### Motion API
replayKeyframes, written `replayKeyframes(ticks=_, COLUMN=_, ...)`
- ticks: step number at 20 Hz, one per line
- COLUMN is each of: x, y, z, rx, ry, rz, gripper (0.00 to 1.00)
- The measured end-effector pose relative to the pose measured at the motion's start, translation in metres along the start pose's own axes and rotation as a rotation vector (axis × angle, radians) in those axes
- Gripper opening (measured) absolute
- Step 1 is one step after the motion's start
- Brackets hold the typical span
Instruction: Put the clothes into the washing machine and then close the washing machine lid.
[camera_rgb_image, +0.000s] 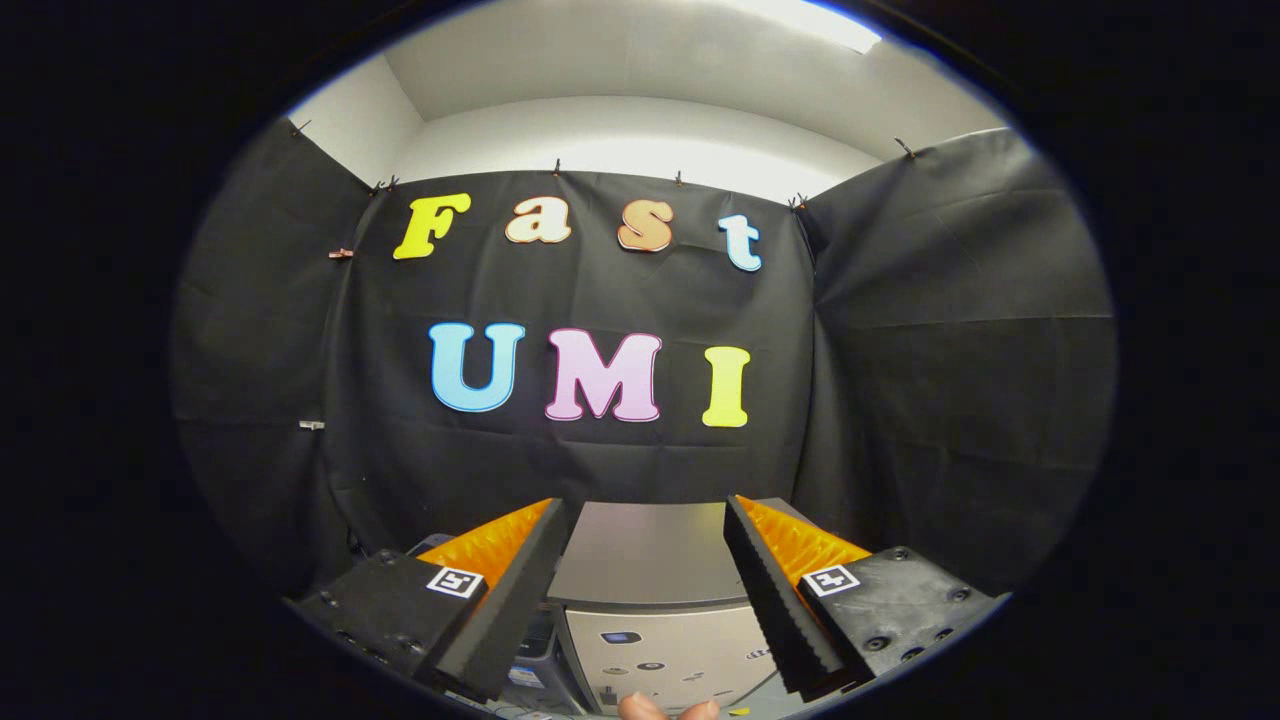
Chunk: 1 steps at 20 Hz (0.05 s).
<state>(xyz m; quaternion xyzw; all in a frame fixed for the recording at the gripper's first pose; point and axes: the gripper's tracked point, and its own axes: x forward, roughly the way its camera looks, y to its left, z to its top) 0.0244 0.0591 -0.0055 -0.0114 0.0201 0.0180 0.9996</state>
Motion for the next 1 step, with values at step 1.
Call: replayKeyframes(ticks=1, x=0.0007, y=-0.0001, z=-0.001, rx=0.003, ry=0.003, rz=-0.001, gripper=0.99)
